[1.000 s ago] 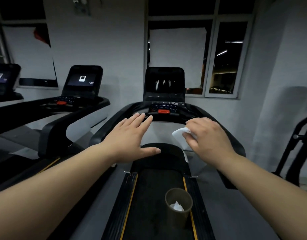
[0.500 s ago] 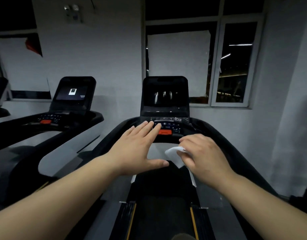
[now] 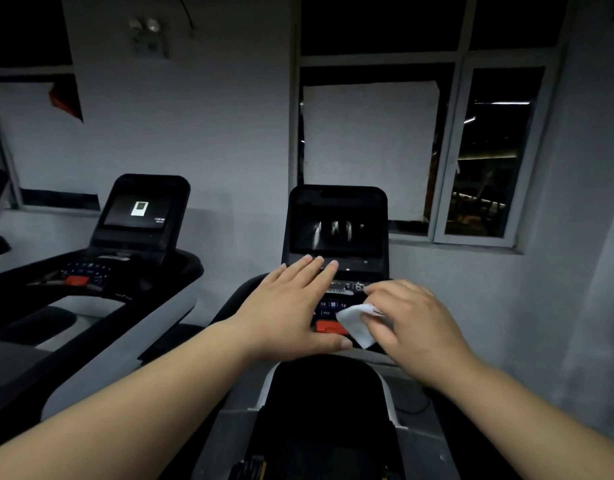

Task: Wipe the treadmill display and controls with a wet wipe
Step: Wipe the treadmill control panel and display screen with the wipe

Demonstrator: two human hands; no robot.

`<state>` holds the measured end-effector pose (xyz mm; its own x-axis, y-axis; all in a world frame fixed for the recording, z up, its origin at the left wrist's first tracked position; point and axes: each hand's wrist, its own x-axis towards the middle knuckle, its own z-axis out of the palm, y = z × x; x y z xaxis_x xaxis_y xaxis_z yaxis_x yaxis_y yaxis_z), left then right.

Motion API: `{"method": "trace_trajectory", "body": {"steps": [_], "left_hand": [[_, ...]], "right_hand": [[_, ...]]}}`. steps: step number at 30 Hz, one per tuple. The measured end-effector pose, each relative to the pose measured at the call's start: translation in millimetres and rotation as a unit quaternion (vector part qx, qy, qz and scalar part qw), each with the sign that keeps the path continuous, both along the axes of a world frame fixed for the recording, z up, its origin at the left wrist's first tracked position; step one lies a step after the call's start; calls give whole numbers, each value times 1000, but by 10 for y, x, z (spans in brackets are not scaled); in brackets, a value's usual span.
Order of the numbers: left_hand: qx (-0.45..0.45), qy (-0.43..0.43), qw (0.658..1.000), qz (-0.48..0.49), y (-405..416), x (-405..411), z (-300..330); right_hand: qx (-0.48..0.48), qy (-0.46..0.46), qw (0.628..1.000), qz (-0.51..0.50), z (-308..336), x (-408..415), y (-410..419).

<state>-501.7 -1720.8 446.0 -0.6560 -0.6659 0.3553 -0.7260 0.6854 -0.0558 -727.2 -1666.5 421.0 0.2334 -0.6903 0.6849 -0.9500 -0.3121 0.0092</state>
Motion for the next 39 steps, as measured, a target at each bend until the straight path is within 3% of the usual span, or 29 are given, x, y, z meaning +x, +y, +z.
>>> {"method": "trace_trajectory", "body": {"steps": [17,39], "left_hand": [[22,-25,999,-10,-2748,142,394],[44,-23,999,8,-5727,-893,218]], "right_hand": [[-38,-17,997,-68,437,-25,-2510],[-9,0,1000,-24,218,-1103,-5565]]}}
